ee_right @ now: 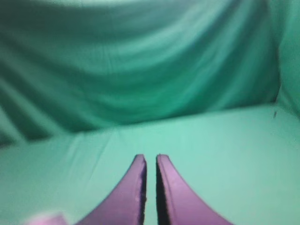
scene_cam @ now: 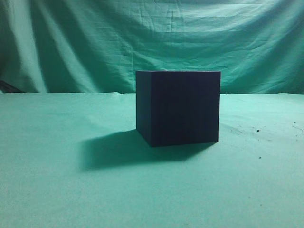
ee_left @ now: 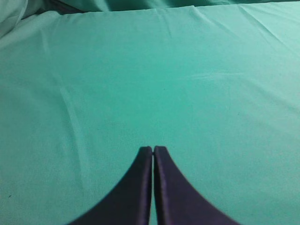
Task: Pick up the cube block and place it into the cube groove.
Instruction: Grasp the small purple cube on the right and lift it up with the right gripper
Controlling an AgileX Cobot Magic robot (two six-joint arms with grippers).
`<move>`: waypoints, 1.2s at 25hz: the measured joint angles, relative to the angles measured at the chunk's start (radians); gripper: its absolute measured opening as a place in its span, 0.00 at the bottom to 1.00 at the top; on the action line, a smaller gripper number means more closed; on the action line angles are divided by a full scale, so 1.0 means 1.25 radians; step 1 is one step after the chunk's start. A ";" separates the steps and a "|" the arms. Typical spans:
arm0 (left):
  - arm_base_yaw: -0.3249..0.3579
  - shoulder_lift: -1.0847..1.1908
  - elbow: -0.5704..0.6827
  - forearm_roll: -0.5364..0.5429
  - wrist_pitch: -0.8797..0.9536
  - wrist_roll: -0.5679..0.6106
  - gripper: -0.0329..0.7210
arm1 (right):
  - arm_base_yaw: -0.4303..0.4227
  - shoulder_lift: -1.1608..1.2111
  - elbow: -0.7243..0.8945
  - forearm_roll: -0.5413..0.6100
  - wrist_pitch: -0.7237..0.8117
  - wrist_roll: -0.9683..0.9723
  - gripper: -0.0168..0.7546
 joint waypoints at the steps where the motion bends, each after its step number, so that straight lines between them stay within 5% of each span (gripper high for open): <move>1: 0.000 0.000 0.000 0.000 0.000 0.000 0.04 | 0.000 0.033 -0.029 0.000 0.049 -0.004 0.08; 15: 0.000 0.000 0.000 0.000 0.000 0.000 0.04 | 0.004 0.554 -0.317 -0.019 0.531 -0.119 0.02; 22: 0.000 0.000 0.000 0.000 0.000 0.000 0.04 | 0.122 0.803 -0.482 -0.252 0.638 0.110 0.02; 26: 0.000 0.000 0.000 0.000 0.000 0.000 0.04 | 0.130 0.915 -0.531 -0.283 0.644 0.139 0.02; 30: 0.000 0.000 0.000 0.000 0.000 0.000 0.04 | 0.130 1.008 -0.542 -0.286 0.620 0.140 0.30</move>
